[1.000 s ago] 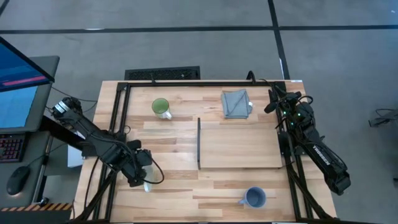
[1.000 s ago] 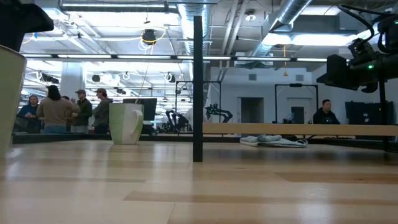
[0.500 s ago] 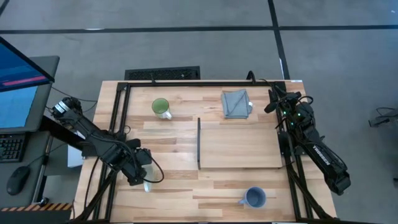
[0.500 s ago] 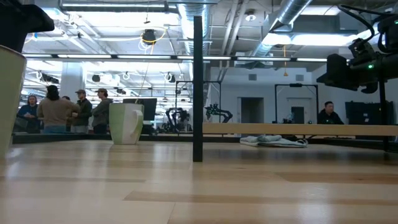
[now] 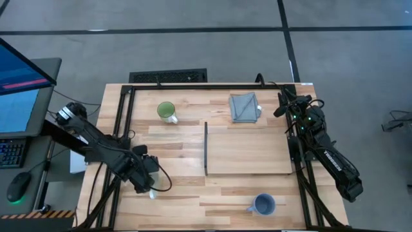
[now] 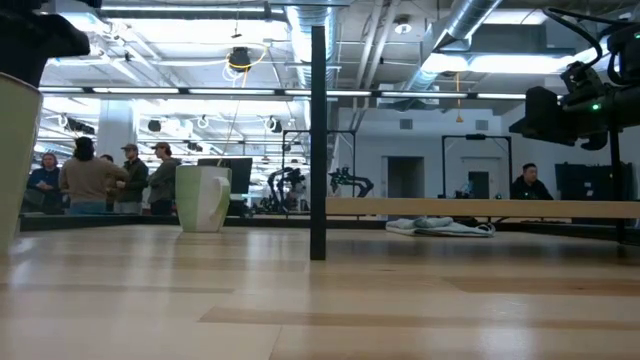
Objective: Stack small to large cups/mugs on shelf
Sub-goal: Put the light green mug on the shelf
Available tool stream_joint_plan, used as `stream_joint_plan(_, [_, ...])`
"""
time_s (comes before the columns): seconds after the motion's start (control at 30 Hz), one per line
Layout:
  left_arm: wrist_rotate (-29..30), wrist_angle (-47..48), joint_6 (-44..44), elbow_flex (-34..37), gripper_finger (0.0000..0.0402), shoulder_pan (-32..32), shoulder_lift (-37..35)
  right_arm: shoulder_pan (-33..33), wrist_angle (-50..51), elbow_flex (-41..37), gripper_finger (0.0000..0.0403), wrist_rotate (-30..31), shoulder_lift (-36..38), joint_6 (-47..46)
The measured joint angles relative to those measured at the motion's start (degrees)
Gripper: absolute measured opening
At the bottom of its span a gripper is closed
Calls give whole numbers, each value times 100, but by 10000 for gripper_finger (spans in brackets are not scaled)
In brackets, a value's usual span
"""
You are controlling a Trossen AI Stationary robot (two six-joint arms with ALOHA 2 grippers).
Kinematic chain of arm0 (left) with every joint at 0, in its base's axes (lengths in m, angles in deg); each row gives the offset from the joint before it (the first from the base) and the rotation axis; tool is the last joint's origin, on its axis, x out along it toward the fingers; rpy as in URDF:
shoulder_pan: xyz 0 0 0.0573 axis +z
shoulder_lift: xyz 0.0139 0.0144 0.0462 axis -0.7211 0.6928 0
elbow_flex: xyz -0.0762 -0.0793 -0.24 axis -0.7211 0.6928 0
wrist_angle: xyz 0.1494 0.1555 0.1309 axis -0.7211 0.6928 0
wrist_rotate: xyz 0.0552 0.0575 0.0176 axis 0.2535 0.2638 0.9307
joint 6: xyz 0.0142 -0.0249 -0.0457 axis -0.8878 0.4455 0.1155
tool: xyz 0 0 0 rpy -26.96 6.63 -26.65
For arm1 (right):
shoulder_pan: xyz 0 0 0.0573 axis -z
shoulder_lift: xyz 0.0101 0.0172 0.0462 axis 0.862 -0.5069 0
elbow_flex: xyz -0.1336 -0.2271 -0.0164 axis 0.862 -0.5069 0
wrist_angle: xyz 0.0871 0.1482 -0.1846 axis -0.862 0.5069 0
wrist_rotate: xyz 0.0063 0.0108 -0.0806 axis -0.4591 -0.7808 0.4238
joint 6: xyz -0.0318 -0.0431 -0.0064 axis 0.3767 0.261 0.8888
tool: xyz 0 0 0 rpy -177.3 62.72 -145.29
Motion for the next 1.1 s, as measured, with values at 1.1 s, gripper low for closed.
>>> stream_joint_plan(1.1, [-301, 90, -305, -2, 156, 205, 392, 0, 0, 1, 212, 1, -28, -2])
